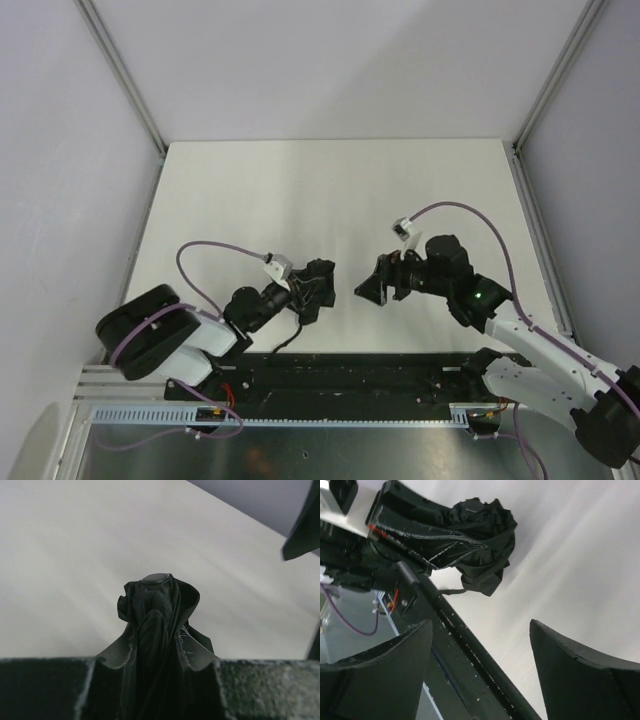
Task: Put away the umbrella
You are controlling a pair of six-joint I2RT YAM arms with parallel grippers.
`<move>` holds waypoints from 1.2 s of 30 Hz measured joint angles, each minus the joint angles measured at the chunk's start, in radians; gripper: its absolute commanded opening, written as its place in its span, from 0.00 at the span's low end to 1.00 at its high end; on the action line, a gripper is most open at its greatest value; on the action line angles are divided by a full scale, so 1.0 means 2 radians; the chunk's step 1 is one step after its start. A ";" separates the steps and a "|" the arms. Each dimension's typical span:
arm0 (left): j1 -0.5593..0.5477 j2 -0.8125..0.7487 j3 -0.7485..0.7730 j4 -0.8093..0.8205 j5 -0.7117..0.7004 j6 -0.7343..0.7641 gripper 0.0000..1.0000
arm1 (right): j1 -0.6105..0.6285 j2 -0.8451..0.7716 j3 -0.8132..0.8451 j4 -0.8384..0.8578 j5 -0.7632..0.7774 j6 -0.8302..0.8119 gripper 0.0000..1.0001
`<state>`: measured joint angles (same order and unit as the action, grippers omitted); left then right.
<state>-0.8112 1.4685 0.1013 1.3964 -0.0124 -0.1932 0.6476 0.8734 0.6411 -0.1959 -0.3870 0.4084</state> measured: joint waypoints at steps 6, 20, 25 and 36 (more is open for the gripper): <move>0.013 -0.097 -0.005 -0.057 0.063 -0.130 0.00 | 0.053 0.028 -0.003 0.052 -0.012 0.010 0.91; 0.019 -0.169 0.040 -0.064 0.168 -0.341 0.01 | 0.081 0.084 -0.003 0.211 -0.032 0.086 0.57; 0.026 -0.181 0.044 -0.067 0.175 -0.358 0.52 | 0.087 0.093 -0.004 0.255 -0.047 0.107 0.18; 0.080 -0.226 0.094 -0.063 0.192 -0.397 0.99 | 0.068 0.084 -0.016 0.268 -0.071 0.129 0.00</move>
<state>-0.6506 1.0164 0.2890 1.2705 0.3710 -0.9867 0.7834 1.0409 0.6086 0.3393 -0.5285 0.6670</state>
